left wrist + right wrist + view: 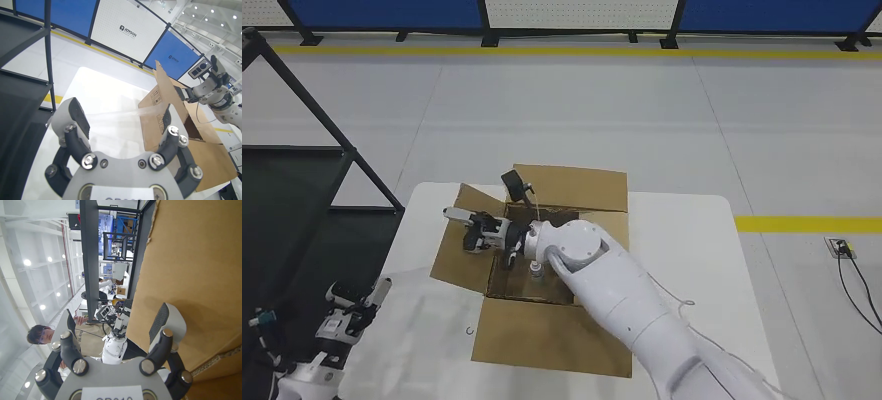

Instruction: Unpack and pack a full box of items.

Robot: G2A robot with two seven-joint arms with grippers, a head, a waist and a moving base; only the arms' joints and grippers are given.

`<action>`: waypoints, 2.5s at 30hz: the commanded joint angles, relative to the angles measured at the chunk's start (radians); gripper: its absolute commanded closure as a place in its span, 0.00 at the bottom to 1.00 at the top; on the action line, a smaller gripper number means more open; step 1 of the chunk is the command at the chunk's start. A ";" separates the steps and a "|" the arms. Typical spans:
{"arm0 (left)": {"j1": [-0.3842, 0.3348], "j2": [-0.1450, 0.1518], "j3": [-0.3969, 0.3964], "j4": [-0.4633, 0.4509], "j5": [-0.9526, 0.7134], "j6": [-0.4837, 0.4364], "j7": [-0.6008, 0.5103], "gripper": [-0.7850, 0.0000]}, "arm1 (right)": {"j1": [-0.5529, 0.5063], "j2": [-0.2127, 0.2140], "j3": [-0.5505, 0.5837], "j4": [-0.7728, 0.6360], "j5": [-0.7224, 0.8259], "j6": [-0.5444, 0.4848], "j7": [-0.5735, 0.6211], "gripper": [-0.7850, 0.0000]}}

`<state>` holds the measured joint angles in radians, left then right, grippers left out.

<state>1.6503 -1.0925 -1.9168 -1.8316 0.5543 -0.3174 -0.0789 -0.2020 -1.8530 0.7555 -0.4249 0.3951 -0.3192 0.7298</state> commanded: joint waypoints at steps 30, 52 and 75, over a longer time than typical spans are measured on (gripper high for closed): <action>-0.002 -0.006 0.006 0.009 0.015 -0.037 -0.073 0.00 | 0.067 -0.142 -0.065 0.206 -0.166 0.073 -0.154 0.00; 0.005 -0.007 -0.019 -0.146 0.027 -0.080 -0.086 0.00 | 0.108 -0.038 0.078 0.211 -0.088 -0.201 0.178 0.00; -0.324 0.030 0.180 -0.213 -0.151 -0.070 -0.563 0.00 | -0.363 0.307 0.464 -0.518 -0.190 -0.323 0.236 0.00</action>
<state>1.3504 -1.0631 -1.7573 -2.0537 0.4034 -0.3955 -0.6257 -0.4903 -1.5653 1.1811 -0.8000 0.2388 -0.6894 0.9754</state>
